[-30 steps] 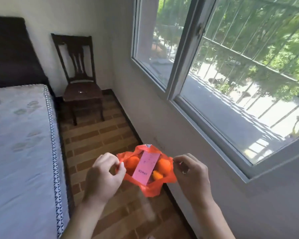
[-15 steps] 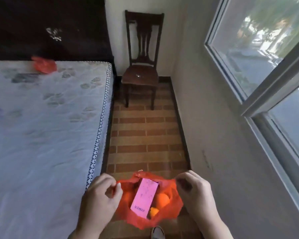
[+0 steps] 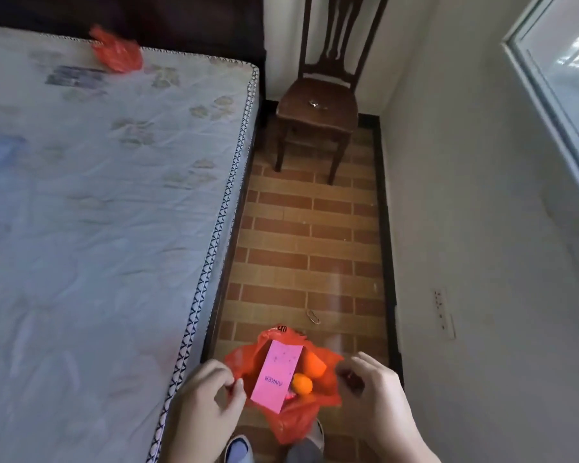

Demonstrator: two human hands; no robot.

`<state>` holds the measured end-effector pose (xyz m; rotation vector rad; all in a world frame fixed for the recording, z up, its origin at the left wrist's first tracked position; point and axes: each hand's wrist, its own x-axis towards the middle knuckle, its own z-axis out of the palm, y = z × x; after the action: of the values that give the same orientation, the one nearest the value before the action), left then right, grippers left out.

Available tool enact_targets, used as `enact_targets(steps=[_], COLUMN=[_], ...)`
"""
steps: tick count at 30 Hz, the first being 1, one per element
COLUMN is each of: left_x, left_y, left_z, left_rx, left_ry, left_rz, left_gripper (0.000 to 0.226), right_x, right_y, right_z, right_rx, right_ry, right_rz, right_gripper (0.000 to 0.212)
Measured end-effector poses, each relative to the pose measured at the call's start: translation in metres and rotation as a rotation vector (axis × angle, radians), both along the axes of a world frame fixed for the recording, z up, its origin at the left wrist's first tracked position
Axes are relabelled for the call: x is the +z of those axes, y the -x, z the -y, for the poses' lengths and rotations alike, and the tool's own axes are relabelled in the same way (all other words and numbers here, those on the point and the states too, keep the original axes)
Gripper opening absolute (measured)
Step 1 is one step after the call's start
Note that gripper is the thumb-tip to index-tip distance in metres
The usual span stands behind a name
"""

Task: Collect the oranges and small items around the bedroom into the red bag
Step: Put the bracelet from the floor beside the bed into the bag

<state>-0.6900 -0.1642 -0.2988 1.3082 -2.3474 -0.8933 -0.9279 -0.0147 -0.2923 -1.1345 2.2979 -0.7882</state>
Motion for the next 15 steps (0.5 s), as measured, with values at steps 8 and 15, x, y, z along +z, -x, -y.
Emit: enact_targets(steps=[8,15], left_x=[-0.035,-0.128], left_y=[-0.007,0.015], left_z=[0.055,0.071], left_rx=[-0.062,0.086], left_ry=[0.020,-0.099], left_rz=[0.064,0.082], left_gripper=[0.038,0.042], right_x=[-0.045,-0.146], right_y=[0.014,0.026], right_z=[0.055,0.095], right_rx=[0.048,0.101], right_ry=[-0.039,-0.092], right_rz=[-0.002,0.081], right_gripper=[0.025,0.028])
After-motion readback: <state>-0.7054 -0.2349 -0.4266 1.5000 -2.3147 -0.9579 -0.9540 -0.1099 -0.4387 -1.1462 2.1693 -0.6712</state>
